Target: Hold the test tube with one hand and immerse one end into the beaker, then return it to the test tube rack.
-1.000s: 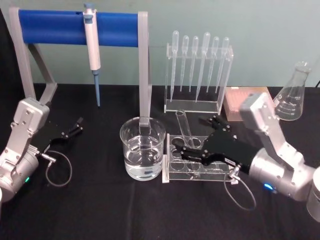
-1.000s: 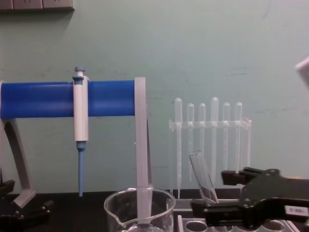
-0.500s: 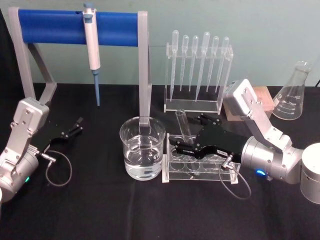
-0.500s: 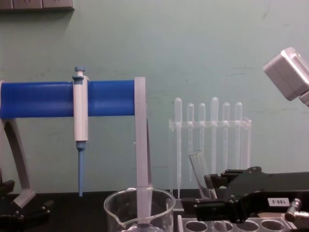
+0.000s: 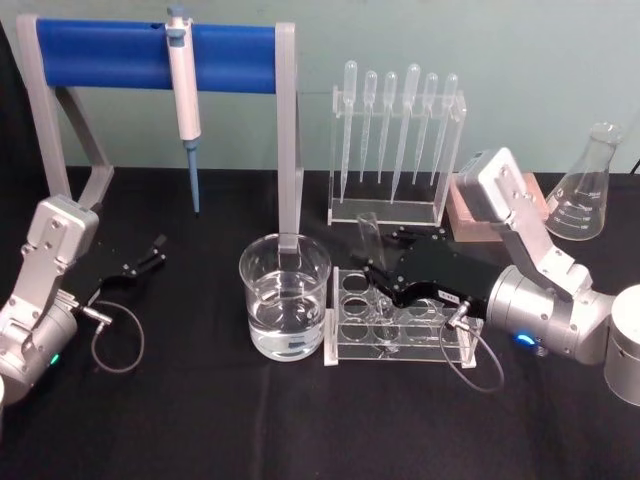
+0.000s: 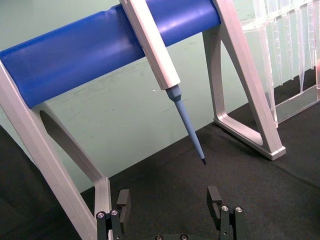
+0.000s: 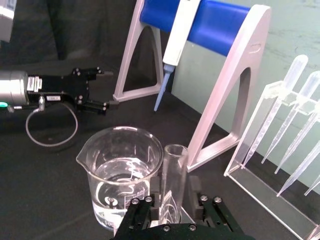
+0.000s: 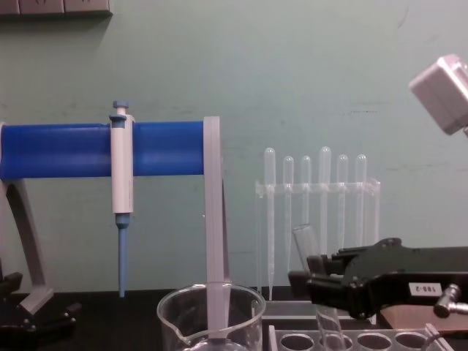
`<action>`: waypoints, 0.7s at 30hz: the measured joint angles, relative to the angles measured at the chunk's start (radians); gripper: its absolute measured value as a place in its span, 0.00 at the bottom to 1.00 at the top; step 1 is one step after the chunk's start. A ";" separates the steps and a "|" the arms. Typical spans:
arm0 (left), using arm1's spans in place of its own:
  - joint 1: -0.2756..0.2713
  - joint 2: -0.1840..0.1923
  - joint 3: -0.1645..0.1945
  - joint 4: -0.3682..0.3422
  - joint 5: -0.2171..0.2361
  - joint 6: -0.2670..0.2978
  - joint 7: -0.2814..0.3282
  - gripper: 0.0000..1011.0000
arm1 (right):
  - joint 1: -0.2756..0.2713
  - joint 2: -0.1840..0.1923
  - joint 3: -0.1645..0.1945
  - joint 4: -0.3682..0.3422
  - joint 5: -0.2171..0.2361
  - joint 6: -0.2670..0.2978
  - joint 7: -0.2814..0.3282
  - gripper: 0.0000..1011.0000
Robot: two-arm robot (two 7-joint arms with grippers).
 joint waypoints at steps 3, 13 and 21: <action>0.000 0.000 0.000 0.000 0.000 0.000 0.000 0.99 | -0.009 -0.005 0.012 -0.005 0.010 -0.006 0.000 0.28; 0.000 0.000 0.000 0.000 0.000 0.000 0.000 0.99 | -0.067 -0.009 0.078 -0.069 0.066 -0.043 -0.015 0.23; 0.000 0.000 0.000 0.000 0.000 0.000 0.000 0.99 | -0.132 -0.009 0.156 -0.140 0.141 -0.098 -0.043 0.23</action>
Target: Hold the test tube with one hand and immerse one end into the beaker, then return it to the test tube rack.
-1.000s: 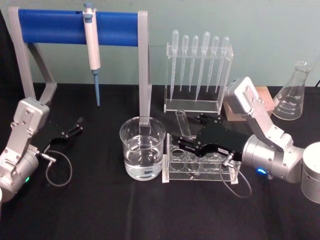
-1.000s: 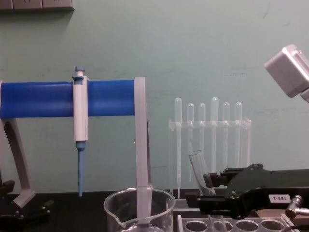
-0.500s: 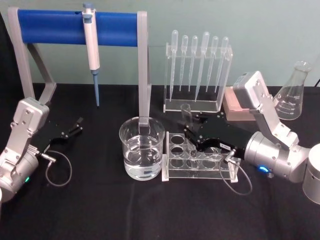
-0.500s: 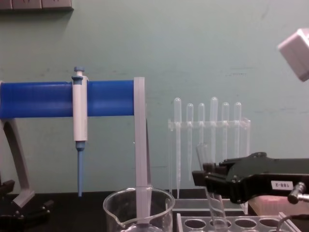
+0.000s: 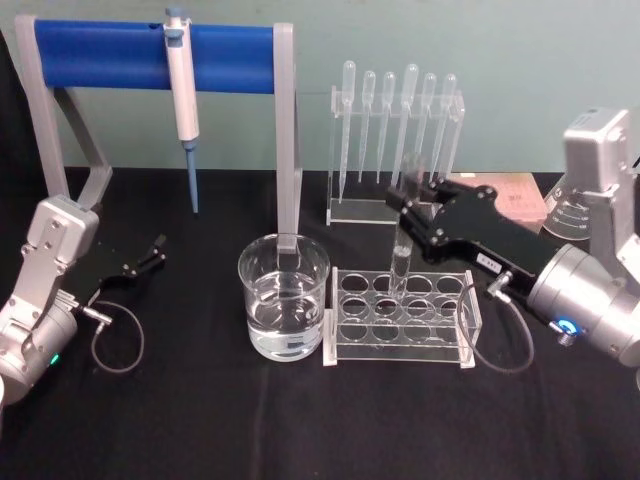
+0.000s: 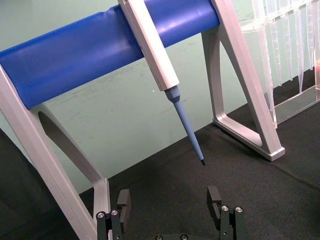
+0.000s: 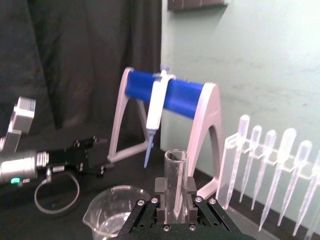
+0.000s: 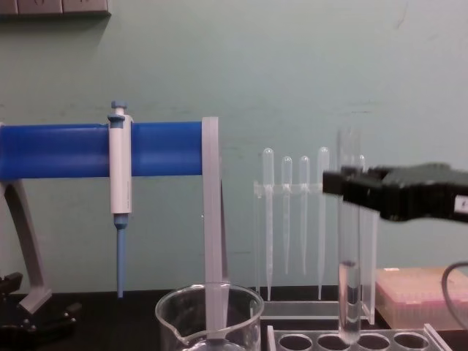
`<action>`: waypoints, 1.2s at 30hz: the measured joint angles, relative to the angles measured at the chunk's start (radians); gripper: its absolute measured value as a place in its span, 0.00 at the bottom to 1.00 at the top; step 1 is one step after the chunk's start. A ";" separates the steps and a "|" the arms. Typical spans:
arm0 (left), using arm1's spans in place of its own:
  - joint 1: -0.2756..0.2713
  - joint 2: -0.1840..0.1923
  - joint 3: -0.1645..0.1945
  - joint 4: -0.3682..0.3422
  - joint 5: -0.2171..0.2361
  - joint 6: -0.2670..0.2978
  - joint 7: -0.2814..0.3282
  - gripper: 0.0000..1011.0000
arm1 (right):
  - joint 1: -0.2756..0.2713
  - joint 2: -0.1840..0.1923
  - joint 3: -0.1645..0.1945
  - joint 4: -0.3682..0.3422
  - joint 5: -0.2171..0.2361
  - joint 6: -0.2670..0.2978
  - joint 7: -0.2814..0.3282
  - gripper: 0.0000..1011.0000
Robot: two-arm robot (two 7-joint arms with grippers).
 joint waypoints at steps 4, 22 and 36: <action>0.000 0.000 0.000 0.000 0.000 0.000 0.000 0.99 | -0.007 0.003 0.015 -0.022 0.014 -0.006 -0.010 0.23; 0.000 0.000 0.000 0.000 0.000 0.000 0.000 0.99 | 0.007 0.001 0.012 -0.015 0.039 0.009 -0.018 0.23; 0.000 0.000 0.000 0.000 0.000 0.000 0.000 0.99 | 0.006 0.002 0.012 -0.016 0.036 0.008 -0.017 0.23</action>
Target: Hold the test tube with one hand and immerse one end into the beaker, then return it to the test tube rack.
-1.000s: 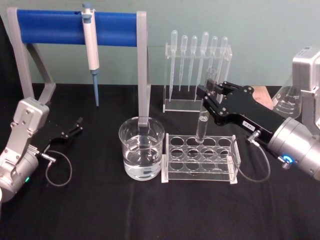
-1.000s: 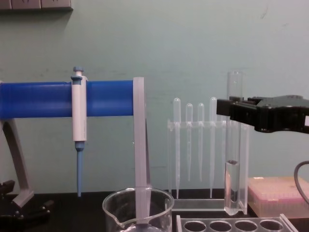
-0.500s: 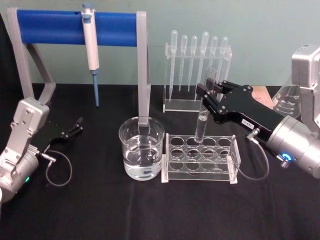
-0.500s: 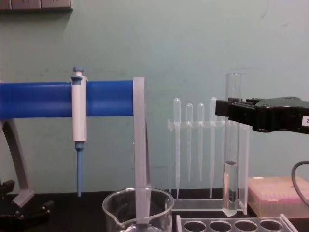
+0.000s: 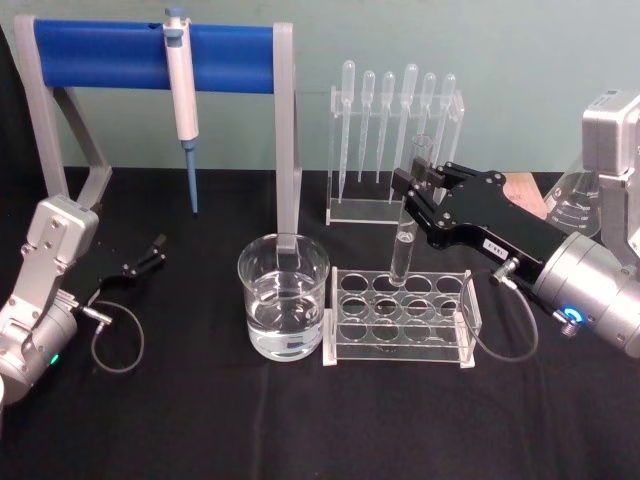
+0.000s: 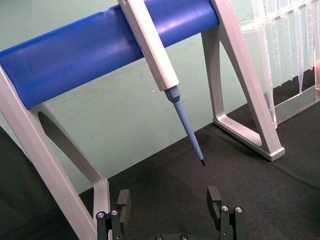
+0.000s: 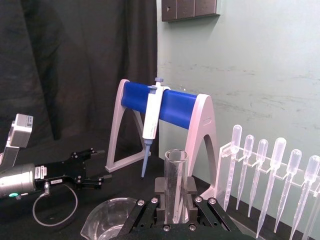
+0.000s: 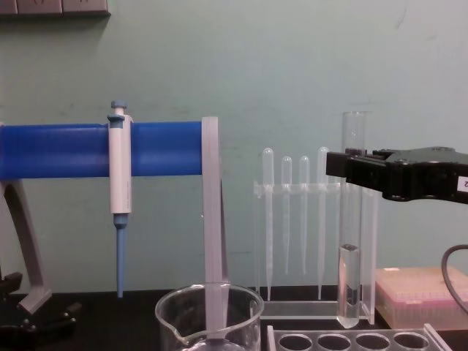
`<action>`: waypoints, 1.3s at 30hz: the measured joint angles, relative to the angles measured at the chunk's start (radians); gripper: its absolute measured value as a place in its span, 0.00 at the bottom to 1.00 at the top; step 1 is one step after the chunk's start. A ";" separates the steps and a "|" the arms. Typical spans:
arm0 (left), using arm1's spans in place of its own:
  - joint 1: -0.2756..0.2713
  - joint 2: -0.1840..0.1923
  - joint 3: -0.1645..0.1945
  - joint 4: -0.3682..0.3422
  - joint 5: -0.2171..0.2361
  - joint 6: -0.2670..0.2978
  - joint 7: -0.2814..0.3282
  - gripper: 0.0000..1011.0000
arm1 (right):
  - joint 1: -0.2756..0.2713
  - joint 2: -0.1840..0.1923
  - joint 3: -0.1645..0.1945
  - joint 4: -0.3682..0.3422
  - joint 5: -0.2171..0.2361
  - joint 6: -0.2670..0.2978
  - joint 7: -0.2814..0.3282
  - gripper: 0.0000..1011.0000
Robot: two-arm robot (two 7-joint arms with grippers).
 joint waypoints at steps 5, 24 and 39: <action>0.000 0.000 0.000 0.000 0.000 0.000 0.000 0.99 | 0.000 0.000 0.000 0.000 -0.001 0.000 0.000 0.23; 0.000 0.000 0.000 0.000 0.000 0.000 0.000 0.99 | 0.000 0.000 0.000 -0.001 -0.002 -0.001 0.000 0.23; 0.000 0.000 0.000 0.000 0.000 0.000 0.000 0.99 | 0.000 0.000 0.000 -0.001 -0.002 -0.001 0.000 0.23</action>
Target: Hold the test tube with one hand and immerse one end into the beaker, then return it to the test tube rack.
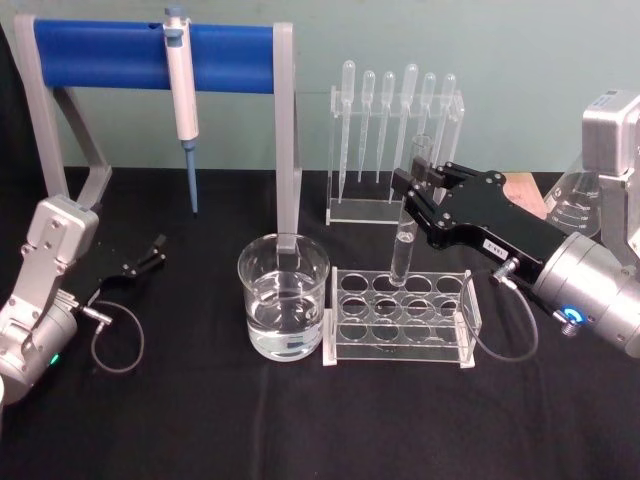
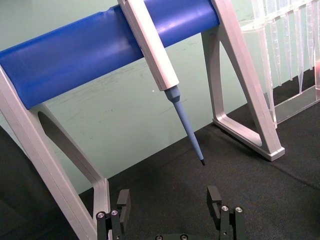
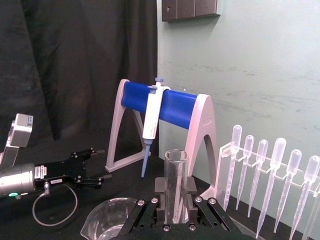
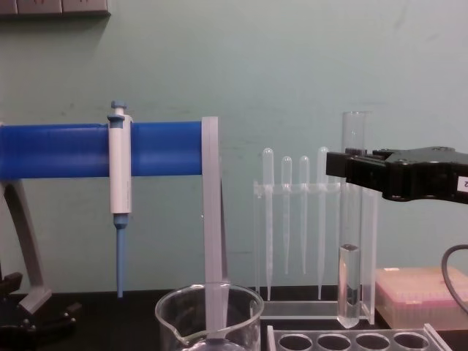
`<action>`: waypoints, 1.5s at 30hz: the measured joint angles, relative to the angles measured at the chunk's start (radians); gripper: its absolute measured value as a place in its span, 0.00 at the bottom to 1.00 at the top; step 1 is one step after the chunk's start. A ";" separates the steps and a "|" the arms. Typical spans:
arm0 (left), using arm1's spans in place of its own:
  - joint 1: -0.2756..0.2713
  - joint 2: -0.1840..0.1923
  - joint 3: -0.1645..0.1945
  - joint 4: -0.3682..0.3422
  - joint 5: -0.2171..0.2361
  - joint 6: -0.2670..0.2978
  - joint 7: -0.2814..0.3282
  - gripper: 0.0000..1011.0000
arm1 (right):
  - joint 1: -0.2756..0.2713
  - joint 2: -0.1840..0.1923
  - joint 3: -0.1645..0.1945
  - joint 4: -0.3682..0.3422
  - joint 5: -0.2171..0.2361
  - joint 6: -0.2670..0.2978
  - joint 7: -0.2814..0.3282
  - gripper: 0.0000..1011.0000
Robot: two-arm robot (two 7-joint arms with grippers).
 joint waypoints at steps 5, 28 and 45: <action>0.000 0.000 0.000 0.000 0.000 0.000 0.000 0.99 | 0.000 0.000 0.000 0.000 0.000 0.000 0.000 0.23; 0.000 0.000 0.000 0.000 0.000 0.000 0.000 0.99 | 0.000 0.000 0.000 0.000 0.000 0.000 0.000 0.23; 0.000 0.000 0.000 0.000 0.000 0.000 0.000 0.99 | 0.000 0.000 0.000 0.000 0.000 0.000 0.000 0.23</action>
